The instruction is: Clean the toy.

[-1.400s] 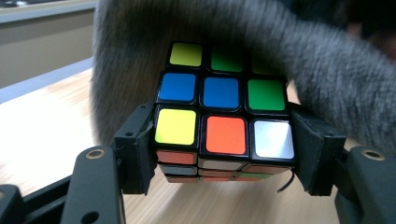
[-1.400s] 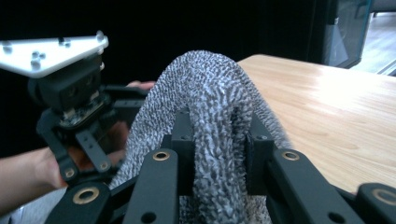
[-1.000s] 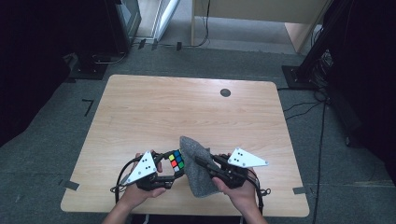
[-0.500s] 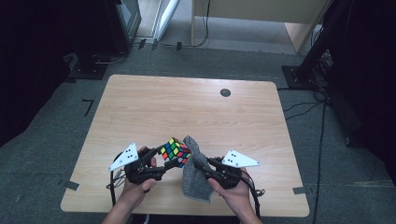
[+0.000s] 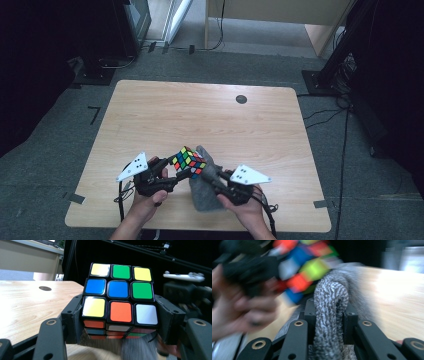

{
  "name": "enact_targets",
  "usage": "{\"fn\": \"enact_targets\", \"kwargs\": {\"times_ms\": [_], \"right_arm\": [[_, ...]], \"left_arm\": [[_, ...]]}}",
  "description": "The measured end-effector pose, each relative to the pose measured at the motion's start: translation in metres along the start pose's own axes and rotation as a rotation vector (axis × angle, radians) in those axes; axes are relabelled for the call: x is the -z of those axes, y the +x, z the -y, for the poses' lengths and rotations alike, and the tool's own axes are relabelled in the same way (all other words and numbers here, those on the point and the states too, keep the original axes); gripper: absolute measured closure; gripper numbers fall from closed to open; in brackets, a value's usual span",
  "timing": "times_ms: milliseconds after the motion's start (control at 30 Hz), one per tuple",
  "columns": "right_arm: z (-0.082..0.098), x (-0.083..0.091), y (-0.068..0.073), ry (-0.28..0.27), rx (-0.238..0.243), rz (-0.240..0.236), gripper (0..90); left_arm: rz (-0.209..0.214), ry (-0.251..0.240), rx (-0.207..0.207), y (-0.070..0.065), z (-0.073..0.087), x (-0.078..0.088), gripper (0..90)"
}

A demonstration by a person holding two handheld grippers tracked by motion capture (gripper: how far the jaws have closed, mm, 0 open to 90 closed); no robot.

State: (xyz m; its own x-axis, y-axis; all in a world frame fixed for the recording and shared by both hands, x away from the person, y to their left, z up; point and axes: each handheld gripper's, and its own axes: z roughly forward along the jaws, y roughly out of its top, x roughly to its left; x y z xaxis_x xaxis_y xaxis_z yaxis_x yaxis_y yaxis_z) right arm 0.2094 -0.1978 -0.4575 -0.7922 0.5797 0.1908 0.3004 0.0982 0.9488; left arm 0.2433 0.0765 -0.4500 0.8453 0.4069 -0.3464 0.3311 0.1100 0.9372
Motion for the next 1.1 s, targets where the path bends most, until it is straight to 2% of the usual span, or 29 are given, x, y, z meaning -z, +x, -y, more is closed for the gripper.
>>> {"fn": "enact_targets", "kwargs": {"times_ms": [67,100,133,200,233,367,433,533,600,767,967,1100], "right_arm": [[0.006,-0.011,0.008,0.103,0.093,-0.016,72.4],[0.009,-0.014,0.008,0.129,0.12,0.006,72.4],[0.01,-0.014,0.006,0.137,0.12,0.041,72.3],[0.009,-0.01,-0.003,0.115,0.087,0.115,70.8],[0.008,-0.006,-0.007,0.101,0.088,0.15,68.6],[0.003,0.005,-0.022,0.05,0.084,0.199,47.4],[0.001,0.009,-0.022,0.037,0.127,0.213,41.3],[-0.001,0.01,-0.013,0.011,0.198,0.191,35.9],[-0.002,0.008,-0.005,0.003,0.243,0.186,32.3],[-0.003,0.002,0.012,-0.025,0.33,0.179,28.3],[0.001,-0.004,0.02,-0.017,0.4,0.228,27.1],[0.004,-0.009,0.024,-0.001,0.449,0.269,30.4]], "left_arm": [[-0.011,0.008,-0.001,0.0,-0.001,0.0,34.5],[-0.018,0.015,0.0,0.001,-0.001,0.0,34.5],[-0.019,0.02,0.008,0.002,-0.001,0.0,34.5],[-0.018,0.035,0.025,0.004,0.0,-0.001,34.5],[-0.019,0.045,0.034,0.005,0.0,-0.002,34.5],[-0.043,0.071,0.07,0.009,0.0,-0.004,34.4],[-0.062,0.071,0.105,0.011,-0.001,-0.003,34.4],[-0.084,0.072,0.162,0.015,-0.002,-0.003,34.5],[-0.085,0.087,0.169,0.013,-0.002,-0.005,34.5],[-0.057,0.138,0.175,0.003,-0.002,-0.015,34.4],[-0.028,0.186,0.201,-0.005,0.0,-0.025,34.4],[-0.01,0.207,0.193,-0.01,0.001,-0.029,34.4]]}}
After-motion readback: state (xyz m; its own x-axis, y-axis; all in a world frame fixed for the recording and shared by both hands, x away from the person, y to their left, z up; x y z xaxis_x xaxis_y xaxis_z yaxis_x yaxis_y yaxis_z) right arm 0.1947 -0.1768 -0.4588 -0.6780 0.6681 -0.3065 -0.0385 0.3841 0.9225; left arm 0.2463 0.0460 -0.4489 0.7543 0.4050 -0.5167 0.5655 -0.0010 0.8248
